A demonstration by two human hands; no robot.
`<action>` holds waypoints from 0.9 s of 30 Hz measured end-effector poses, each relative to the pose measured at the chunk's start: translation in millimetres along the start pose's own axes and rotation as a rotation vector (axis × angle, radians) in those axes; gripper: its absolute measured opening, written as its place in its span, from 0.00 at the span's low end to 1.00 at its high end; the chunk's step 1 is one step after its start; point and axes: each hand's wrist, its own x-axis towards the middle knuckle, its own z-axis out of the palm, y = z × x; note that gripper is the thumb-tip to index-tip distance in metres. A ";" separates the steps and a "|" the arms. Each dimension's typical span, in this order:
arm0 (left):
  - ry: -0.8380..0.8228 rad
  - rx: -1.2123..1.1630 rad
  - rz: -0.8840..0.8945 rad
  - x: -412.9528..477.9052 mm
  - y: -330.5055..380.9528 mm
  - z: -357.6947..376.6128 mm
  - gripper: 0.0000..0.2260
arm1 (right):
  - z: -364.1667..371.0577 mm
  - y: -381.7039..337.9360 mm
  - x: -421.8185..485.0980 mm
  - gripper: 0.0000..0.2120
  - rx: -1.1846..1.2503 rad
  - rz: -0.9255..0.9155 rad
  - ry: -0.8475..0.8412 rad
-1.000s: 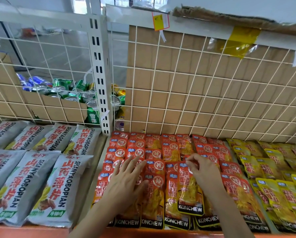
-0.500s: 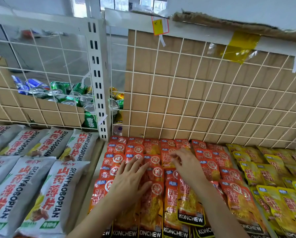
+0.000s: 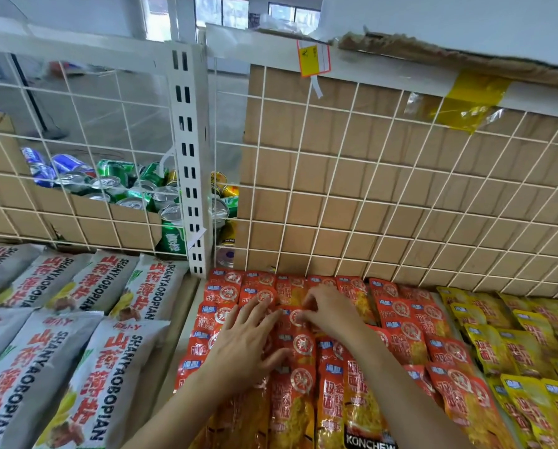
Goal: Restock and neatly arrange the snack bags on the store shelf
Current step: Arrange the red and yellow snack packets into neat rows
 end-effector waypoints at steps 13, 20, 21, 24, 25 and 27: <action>-0.027 0.010 0.001 5.7 -4.3 2.0 0.44 | 2.3 8.7 38.6 0.06 0.250 0.149 0.097; -0.019 0.006 0.001 5.4 -4.0 1.8 0.45 | 6.5 9.4 42.1 0.06 0.278 0.152 0.065; -0.019 0.007 0.000 5.4 -3.9 1.8 0.44 | 6.5 9.5 42.1 0.06 0.278 0.144 0.060; -0.014 0.008 -0.002 5.2 -4.0 2.6 0.44 | 8.1 9.1 42.5 0.05 0.293 0.128 0.045; -0.015 0.006 -0.003 5.1 -4.0 2.9 0.44 | 8.5 8.8 42.3 0.05 0.297 0.131 0.047; -0.008 0.002 0.000 5.0 -4.1 3.9 0.43 | 9.2 8.8 41.8 0.05 0.299 0.136 0.060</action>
